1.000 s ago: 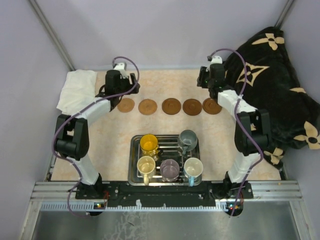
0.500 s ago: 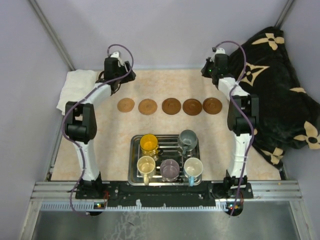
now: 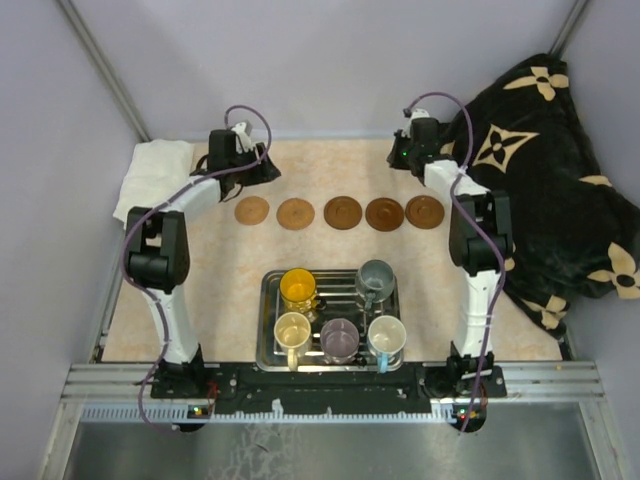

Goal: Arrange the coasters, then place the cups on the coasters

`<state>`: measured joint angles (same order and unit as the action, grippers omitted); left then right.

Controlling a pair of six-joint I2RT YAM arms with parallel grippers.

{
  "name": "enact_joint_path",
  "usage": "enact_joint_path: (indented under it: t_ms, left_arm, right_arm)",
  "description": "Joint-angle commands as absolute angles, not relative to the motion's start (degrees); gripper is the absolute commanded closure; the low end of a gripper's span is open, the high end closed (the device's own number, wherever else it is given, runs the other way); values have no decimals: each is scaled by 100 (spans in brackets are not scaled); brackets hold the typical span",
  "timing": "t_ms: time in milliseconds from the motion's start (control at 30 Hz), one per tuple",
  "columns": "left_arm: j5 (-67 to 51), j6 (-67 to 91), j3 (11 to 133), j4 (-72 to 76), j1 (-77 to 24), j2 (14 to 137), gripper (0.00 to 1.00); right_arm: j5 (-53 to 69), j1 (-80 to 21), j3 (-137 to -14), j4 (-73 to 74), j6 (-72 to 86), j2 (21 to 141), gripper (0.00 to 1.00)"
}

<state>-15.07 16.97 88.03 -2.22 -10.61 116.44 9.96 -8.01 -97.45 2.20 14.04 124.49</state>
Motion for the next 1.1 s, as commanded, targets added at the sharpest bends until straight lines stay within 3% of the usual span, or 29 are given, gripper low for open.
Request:
enact_joint_path:
  t_ms: [0,333,433,700,1067]
  left_arm:
    - [-1999,1743,8130,90,-1087,10828,34]
    - [-2020,1611,7304,-445,-1325,9606,30]
    - [-1931,1509,6902,-394,-1410,9225,30]
    - [-1341,1321,5845,176,-1869,8614,28]
    - [-1337,1583,5894,391,-2345,8856,28]
  right_arm:
    - [659,-1144,-9619,924,1052,11449,94]
    - [-129,-1620,-8329,2519,1168,9103,73]
    - [-238,-1728,-7842,3027,1125,8561,56]
    - [-648,-2448,-6030,3796,1406,6929,37]
    - [-571,-2628,-5274,3990,1784,6139,35]
